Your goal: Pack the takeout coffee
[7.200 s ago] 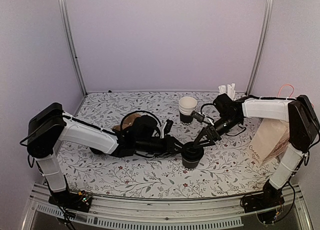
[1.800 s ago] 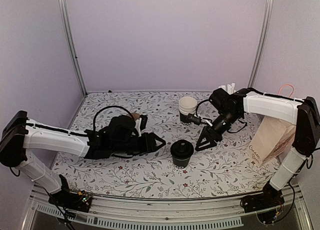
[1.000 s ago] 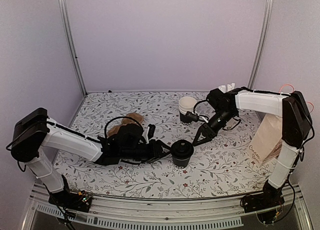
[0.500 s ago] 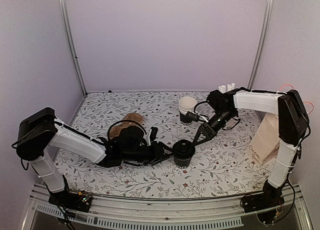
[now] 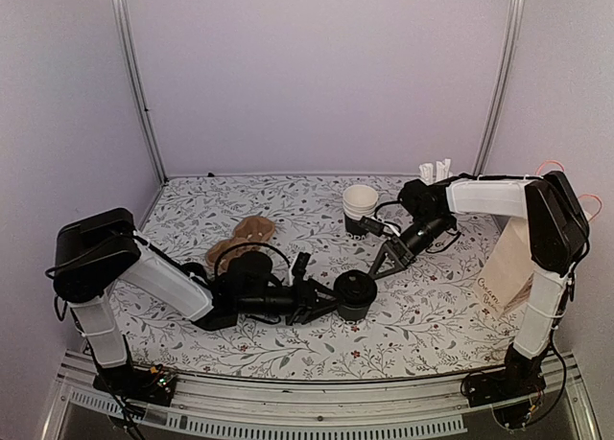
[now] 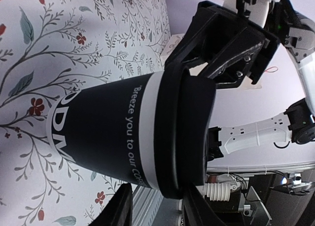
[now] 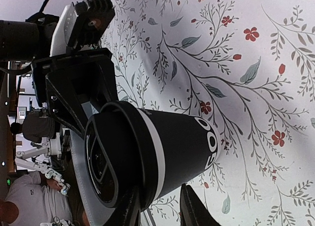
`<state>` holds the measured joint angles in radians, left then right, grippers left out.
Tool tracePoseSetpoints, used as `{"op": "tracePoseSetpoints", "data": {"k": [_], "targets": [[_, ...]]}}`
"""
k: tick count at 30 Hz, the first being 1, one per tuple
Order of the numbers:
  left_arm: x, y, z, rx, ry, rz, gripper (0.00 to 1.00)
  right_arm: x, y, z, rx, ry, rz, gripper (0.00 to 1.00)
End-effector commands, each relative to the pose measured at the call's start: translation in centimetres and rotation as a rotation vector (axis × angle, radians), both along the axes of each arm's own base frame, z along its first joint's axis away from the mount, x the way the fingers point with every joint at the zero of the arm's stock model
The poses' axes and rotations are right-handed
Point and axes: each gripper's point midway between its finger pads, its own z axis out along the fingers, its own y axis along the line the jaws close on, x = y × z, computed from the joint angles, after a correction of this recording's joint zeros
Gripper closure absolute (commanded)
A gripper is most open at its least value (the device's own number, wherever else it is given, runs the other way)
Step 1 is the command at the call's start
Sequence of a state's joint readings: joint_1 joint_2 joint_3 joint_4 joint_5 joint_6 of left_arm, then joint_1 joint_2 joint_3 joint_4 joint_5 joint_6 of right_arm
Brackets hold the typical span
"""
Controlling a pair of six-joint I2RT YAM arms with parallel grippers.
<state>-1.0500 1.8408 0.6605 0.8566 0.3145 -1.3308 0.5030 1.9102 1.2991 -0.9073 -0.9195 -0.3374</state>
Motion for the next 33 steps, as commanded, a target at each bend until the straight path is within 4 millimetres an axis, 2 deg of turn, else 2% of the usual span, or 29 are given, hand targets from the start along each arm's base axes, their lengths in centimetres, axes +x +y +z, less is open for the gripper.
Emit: {"op": "tracePoseSetpoints", "data": {"k": [1,4,7,10,13,18,21,29,33], "targets": [[-2.4,6.8,-12.9,0.425,0.243,0.089,0.65,-2.3,-4.3,-11.5,-0.445,-0.039,0.092,0.73],[-2.4,7.0,-13.0,0.411,0.25,0.096,0.66,-2.3,-3.7,-11.1,-0.432,-0.054,0.107,0.73],[-1.9,6.3,-12.0,0.406,0.192,0.078,0.68,-1.4,-2.8,-8.9,-0.391,-0.1,0.106,0.71],[-1.0,4.8,-9.3,0.386,0.08,0.049,0.68,-0.8,-1.5,-5.5,-0.298,-0.147,0.102,0.68],[0.6,3.2,-5.0,0.372,-0.067,0.036,0.68,-0.8,-0.5,-2.2,-0.212,-0.184,0.103,0.66],[2.6,3.5,0.5,0.397,-0.216,0.109,0.66,-0.8,-0.7,0.2,-0.186,-0.235,0.1,0.59],[3.0,3.8,2.7,0.376,-0.258,0.129,0.65,-1.0,-0.8,1.1,-0.158,-0.247,0.099,0.55],[3.6,4.8,3.7,0.393,-0.283,0.174,0.62,-1.9,-0.5,3.5,-0.074,-0.244,0.112,0.53],[2.9,5.0,4.1,0.361,-0.25,0.185,0.57,-2.4,-0.4,4.9,-0.036,-0.256,0.13,0.53]]}}
